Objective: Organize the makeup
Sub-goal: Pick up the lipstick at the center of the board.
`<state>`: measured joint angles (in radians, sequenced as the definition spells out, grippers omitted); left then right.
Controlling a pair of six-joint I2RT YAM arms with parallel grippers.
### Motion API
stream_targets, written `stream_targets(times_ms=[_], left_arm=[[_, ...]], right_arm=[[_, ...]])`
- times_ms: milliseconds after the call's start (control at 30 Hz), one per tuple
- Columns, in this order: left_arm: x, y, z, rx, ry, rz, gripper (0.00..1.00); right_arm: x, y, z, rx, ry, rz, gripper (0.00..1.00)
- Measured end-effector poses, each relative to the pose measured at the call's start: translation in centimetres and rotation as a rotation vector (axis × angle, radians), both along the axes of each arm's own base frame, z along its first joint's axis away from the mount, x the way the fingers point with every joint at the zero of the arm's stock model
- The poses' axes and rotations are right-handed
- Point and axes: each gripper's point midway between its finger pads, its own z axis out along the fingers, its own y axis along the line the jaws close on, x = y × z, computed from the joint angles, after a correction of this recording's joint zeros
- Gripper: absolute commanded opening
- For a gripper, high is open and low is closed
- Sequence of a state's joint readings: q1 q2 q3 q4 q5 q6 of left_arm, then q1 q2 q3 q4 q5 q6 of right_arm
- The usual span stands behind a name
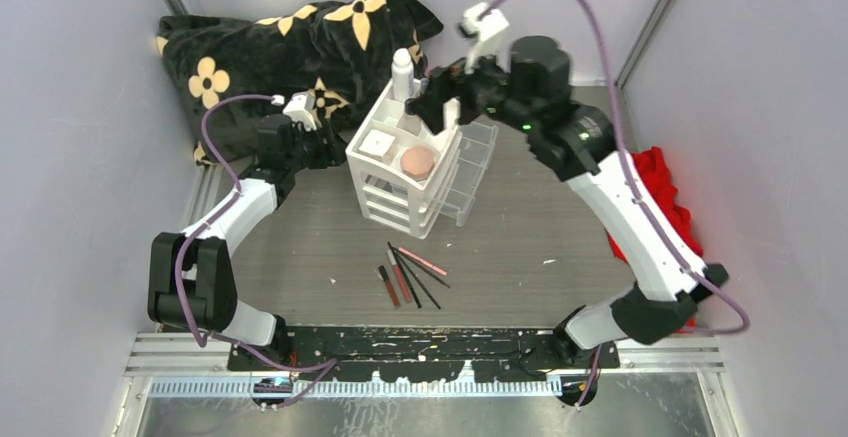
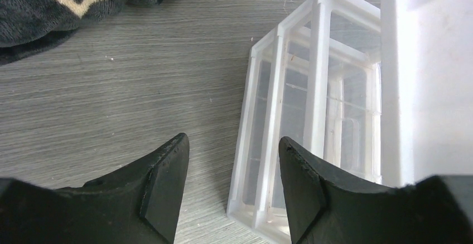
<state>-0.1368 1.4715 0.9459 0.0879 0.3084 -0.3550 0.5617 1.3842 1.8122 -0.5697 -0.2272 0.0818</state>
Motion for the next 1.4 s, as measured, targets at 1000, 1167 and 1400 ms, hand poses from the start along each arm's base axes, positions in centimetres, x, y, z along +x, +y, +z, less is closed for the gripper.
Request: stream_targets(times_ms=[1000,1167,1400], left_arm=[[-0.4,0.4,-0.4,0.028,0.015,0.003,0.61],[-0.4,0.4,-0.1,0.027,0.009,0.003,0.61],[-0.4,0.4,-0.2,0.027,0.009,0.003,0.61]], right_arm=[[-15.6,9.6,-24.3,-0.538,0.222,0.114,1.0],[-15.9,6.9,-29.3,-0.594,0.308,0.022,1.0],[-17.2,4.3,-34.3,-0.636,0.42,-0.048,0.96]])
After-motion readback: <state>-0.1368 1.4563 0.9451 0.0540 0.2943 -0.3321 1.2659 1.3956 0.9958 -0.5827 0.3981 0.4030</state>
